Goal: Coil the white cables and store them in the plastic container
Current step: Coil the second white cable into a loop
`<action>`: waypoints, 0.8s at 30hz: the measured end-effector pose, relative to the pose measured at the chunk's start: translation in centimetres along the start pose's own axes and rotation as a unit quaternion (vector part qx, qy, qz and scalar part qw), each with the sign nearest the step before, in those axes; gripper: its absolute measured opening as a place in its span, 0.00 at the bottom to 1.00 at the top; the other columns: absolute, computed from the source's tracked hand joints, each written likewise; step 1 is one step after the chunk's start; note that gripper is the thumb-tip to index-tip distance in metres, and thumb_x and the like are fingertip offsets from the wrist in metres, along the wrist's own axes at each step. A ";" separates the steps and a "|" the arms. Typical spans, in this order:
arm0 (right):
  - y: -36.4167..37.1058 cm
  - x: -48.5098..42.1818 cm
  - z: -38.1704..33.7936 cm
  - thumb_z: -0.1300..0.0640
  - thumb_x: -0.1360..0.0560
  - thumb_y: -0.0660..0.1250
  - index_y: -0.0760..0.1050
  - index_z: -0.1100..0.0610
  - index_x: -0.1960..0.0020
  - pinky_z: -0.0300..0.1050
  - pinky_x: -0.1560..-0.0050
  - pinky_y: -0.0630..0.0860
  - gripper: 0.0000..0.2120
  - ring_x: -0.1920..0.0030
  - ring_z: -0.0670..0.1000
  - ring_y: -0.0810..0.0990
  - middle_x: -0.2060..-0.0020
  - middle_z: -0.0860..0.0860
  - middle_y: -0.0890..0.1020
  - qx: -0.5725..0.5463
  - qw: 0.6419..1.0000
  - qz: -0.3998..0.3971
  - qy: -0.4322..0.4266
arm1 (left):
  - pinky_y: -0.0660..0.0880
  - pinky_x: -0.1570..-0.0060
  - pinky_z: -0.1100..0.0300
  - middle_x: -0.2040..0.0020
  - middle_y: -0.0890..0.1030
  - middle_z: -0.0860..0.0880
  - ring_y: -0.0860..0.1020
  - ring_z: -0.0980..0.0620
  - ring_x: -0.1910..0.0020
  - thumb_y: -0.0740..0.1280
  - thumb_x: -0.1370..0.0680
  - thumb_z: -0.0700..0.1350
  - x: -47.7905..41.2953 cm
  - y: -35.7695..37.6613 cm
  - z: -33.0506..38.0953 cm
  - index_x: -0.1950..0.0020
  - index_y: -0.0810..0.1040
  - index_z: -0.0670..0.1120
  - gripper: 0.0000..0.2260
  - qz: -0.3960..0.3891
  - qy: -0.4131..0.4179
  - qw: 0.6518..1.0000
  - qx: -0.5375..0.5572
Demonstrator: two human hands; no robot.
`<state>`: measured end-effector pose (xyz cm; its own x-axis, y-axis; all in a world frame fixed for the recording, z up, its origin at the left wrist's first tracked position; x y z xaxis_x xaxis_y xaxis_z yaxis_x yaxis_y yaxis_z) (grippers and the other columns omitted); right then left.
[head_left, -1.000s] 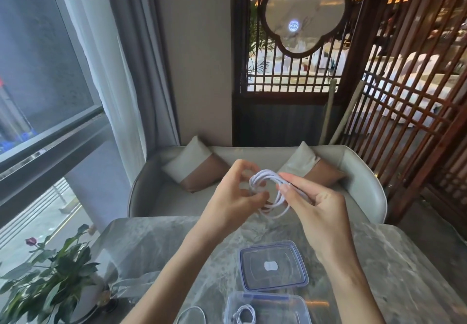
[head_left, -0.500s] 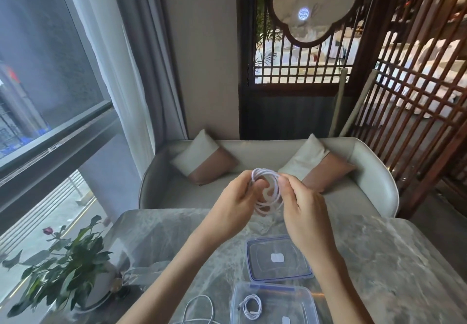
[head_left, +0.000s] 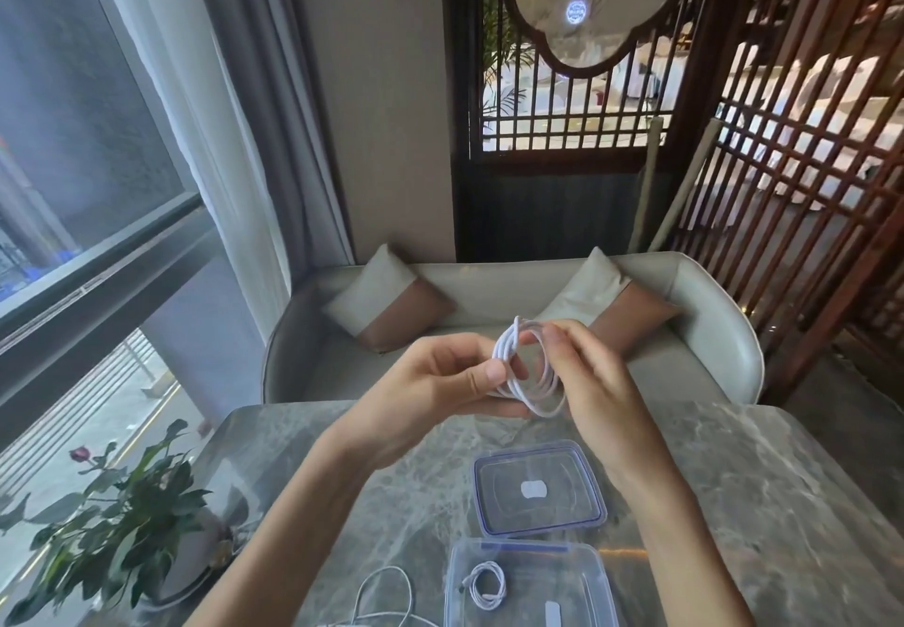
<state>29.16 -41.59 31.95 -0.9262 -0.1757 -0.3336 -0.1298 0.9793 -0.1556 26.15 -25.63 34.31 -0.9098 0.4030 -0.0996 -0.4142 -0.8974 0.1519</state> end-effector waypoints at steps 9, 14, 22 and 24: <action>-0.1 0.1 -1.0 0.43 0.20 0.59 0.77 0.44 0.56 0.31 0.64 0.70 0.11 0.66 0.40 0.77 0.65 0.37 0.81 0.085 0.994 0.056 -0.040 | 0.78 0.61 0.63 0.63 0.83 0.44 0.83 0.52 0.67 0.76 0.32 0.47 0.9 -0.6 0.2 0.57 0.87 0.44 0.08 0.181 0.096 0.956 -0.209; -0.4 0.0 -1.1 0.44 0.21 0.60 0.77 0.48 0.59 0.34 0.66 0.69 0.13 0.69 0.41 0.74 0.69 0.42 0.78 0.069 0.997 0.020 -0.029 | 0.74 0.64 0.62 0.63 0.79 0.52 0.76 0.55 0.66 0.74 0.26 0.46 2.7 -0.3 1.6 0.53 0.87 0.47 0.05 0.224 0.229 0.804 -0.501; 1.1 0.1 -1.0 0.44 0.23 0.65 0.81 0.49 0.59 0.49 0.65 0.72 0.12 0.71 0.47 0.72 0.73 0.42 0.78 0.051 0.988 0.145 -0.001 | 0.73 0.66 0.60 0.65 0.77 0.50 0.75 0.49 0.68 0.69 0.21 0.43 5.3 2.3 -1.3 0.55 0.82 0.47 0.04 0.325 0.293 0.695 -0.570; 1.3 0.0 -0.6 0.46 0.21 0.67 0.82 0.52 0.57 0.49 0.63 0.74 0.12 0.69 0.45 0.75 0.71 0.43 0.81 0.078 0.990 0.114 -0.014 | 0.74 0.63 0.63 0.64 0.78 0.51 0.77 0.51 0.66 0.70 0.23 0.41 6.0 1.9 -2.2 0.53 0.83 0.46 0.02 0.308 0.293 0.692 -0.583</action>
<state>28.81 -40.27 32.34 -0.9145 0.0438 -0.4021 0.1403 0.9668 -0.2137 20.00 -25.26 31.87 -0.5945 0.0431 -0.8029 0.6629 -0.5389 -0.5198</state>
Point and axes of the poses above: each hand's wrist, its own x-axis away from the middle knuckle, its own y-axis out of the palm, z = x × y, the point moved 4 cm from there along -x, towards the middle knuckle
